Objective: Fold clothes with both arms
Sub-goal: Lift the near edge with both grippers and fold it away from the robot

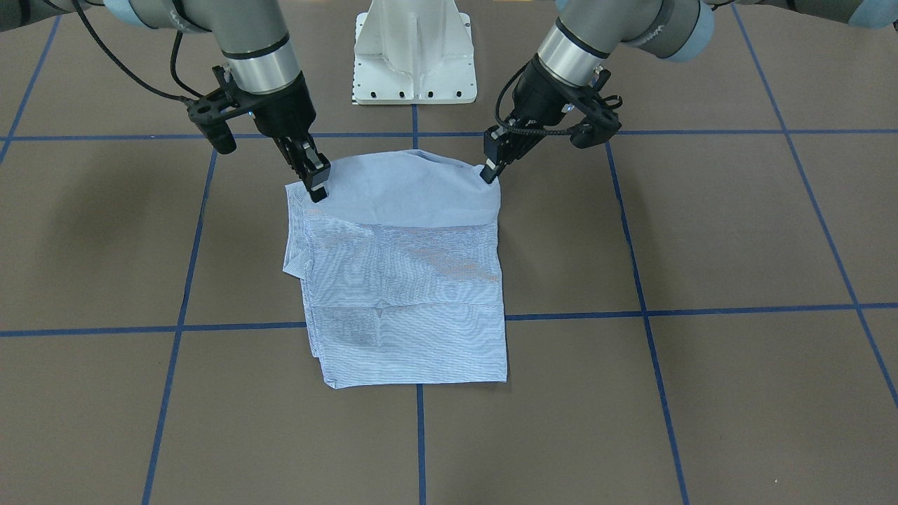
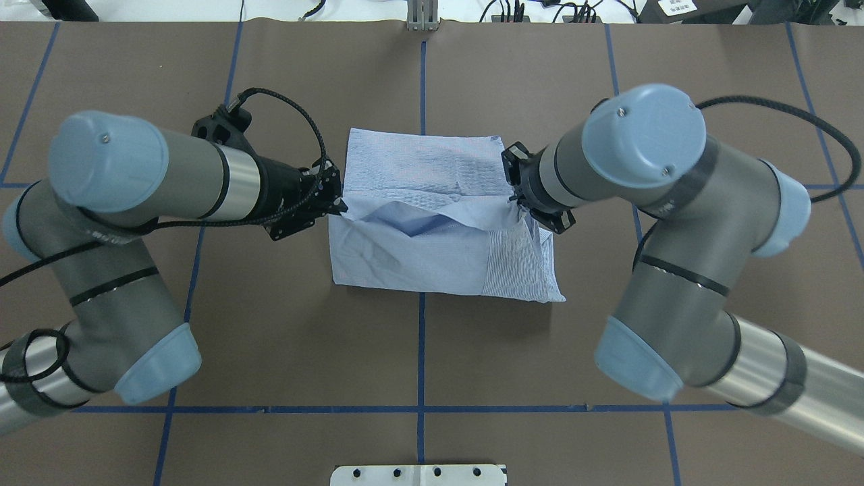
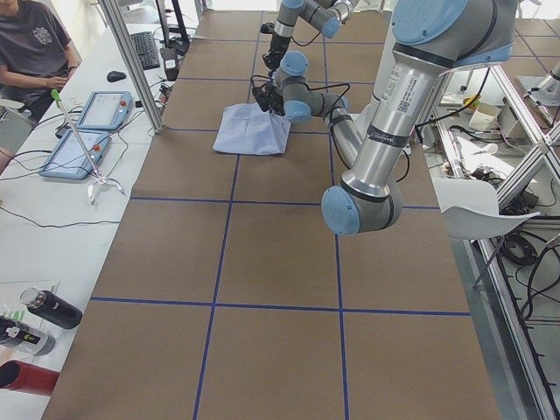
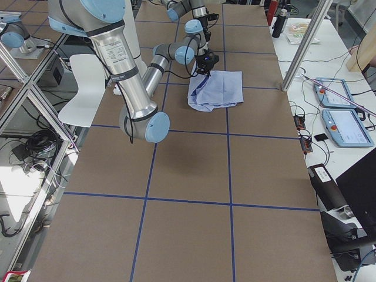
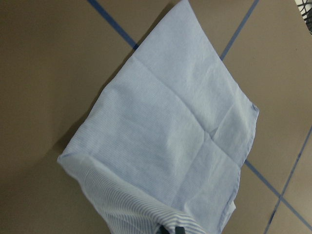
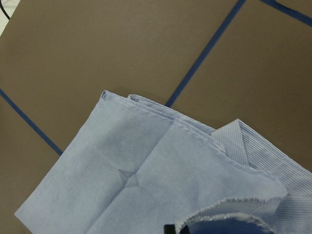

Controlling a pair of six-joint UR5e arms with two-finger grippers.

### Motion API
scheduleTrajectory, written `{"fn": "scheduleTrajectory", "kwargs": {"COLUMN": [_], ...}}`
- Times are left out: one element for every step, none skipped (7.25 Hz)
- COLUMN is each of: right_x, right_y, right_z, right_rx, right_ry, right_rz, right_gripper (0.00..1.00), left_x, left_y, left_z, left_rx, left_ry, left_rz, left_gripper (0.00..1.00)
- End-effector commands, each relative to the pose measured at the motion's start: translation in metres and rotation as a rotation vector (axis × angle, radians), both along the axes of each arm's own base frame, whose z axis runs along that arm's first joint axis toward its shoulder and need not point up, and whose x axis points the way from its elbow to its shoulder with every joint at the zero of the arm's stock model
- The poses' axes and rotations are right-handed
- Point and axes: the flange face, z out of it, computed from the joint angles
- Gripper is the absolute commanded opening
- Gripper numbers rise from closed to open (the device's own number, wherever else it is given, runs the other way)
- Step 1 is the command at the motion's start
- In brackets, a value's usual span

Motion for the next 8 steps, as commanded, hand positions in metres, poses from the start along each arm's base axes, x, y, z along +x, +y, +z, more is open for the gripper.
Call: {"fn": "scheduleTrajectory", "kwargs": {"right_x": [-0.03,-0.039,-0.047,-0.063,-0.074,-0.076,-0.085,-0.093], "right_y": [-0.086,-0.117,-0.136,-0.156,-0.174,-0.186,-0.198,-0.209], "right_z": [0.009,0.027,0.042,0.04,0.047,0.066,0.077,0.084], "right_rx": [-0.017,0.004,0.01,0.009,0.018,0.049,0.07,0.081], "right_ry": [0.061,0.065,0.087,0.115,0.127,0.14,0.155,0.156], "right_rz": [-0.034,-0.034,-0.07,-0.089,-0.103,-0.144,-0.18,-0.186], "right_gripper": [0.0,0.0,0.0,0.0,0.0,0.0,0.0,0.0], "left_x": [0.012,0.019,0.036,0.051,0.055,0.057,0.066,0.079], "left_y": [-0.052,-0.066,-0.085,-0.105,-0.116,-0.126,-0.135,-0.148], "left_z": [0.008,0.023,0.043,0.056,0.061,0.064,0.069,0.07], "left_rx": [0.03,0.042,0.054,0.058,0.071,0.106,0.113,0.115], "left_ry": [-0.049,-0.047,-0.036,-0.035,-0.049,-0.074,-0.077,-0.078], "left_rz": [-0.029,-0.037,-0.045,-0.053,-0.057,-0.083,-0.096,-0.098], "left_gripper": [0.0,0.0,0.0,0.0,0.0,0.0,0.07,0.4]}}
